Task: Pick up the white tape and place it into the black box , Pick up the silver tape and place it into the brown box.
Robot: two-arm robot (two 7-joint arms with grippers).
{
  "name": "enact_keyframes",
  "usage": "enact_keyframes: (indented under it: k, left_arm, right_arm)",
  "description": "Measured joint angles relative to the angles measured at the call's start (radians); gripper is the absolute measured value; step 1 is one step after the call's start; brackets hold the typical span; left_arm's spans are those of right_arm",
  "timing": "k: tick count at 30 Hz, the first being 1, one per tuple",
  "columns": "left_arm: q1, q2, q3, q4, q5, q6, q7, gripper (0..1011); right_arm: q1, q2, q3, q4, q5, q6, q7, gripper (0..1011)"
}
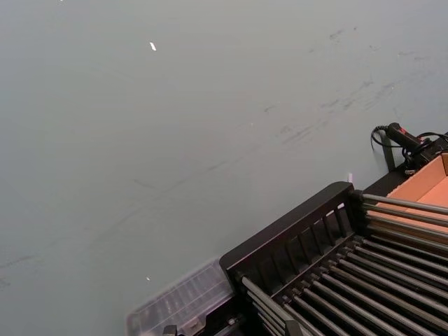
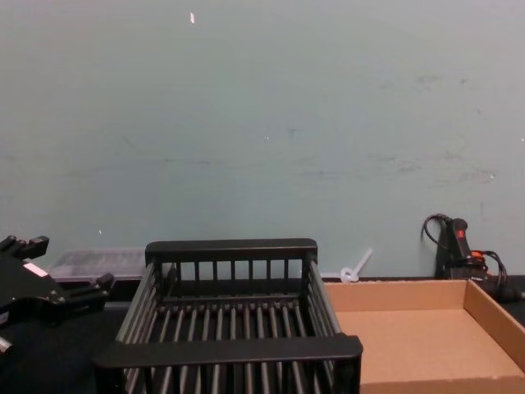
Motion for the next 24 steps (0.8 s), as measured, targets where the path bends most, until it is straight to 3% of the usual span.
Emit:
enact_keyframes:
  k: [4, 24]
  left_arm:
    - [0.0, 0.0, 0.0, 0.0, 0.0, 0.0, 0.0, 1001]
    - [0.0, 0.0, 0.0, 0.0, 0.0, 0.0, 0.0, 1001]
  right_arm:
    - [0.0, 0.0, 0.0, 0.0, 0.0, 0.0, 0.0, 107]
    - [0.0, 0.0, 0.0, 0.0, 0.0, 0.0, 0.0, 96]
